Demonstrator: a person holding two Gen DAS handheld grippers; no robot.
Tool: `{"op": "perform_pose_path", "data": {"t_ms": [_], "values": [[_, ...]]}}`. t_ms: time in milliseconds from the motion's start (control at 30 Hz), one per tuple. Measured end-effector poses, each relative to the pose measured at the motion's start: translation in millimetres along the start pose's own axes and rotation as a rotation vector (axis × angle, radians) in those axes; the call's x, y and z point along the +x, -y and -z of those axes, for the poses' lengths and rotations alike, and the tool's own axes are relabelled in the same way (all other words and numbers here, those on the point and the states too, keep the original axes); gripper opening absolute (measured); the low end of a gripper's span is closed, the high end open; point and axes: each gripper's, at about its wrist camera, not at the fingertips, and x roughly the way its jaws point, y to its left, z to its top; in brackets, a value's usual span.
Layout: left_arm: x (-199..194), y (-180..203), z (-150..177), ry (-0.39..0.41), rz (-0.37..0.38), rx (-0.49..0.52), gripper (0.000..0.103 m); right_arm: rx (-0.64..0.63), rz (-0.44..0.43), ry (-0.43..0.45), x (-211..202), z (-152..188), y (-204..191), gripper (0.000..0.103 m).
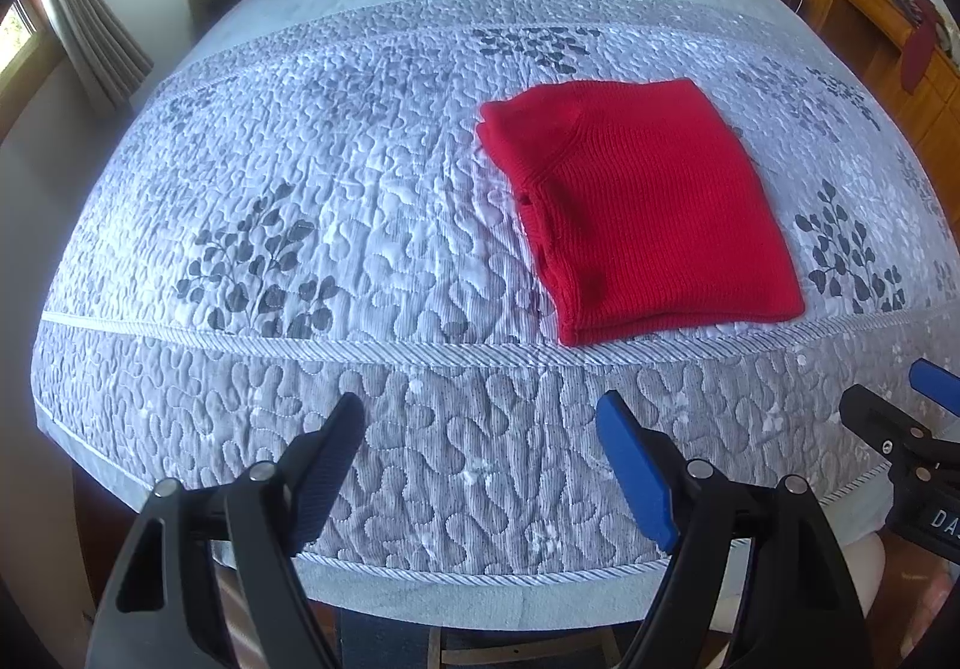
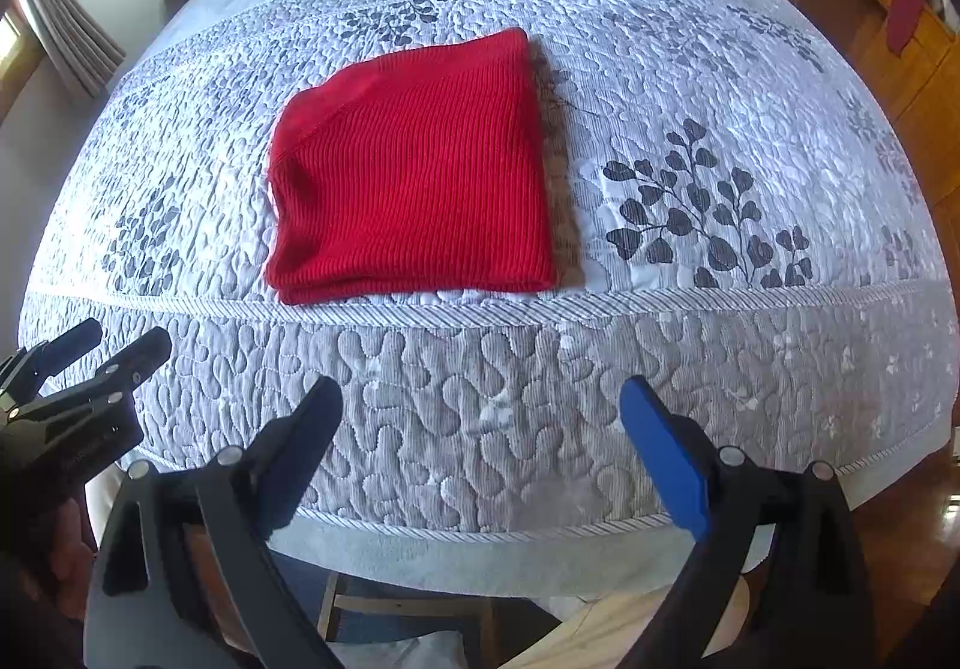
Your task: Fold small clothes
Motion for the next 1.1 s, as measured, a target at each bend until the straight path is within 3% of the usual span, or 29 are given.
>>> {"op": "perform_pose_path", "data": {"t_ms": [1100], "values": [[12, 1, 3, -0.042, 0.005, -0.001, 0.081, -0.013, 0.0, -0.023, 12, 1, 0, 0.093]]}}
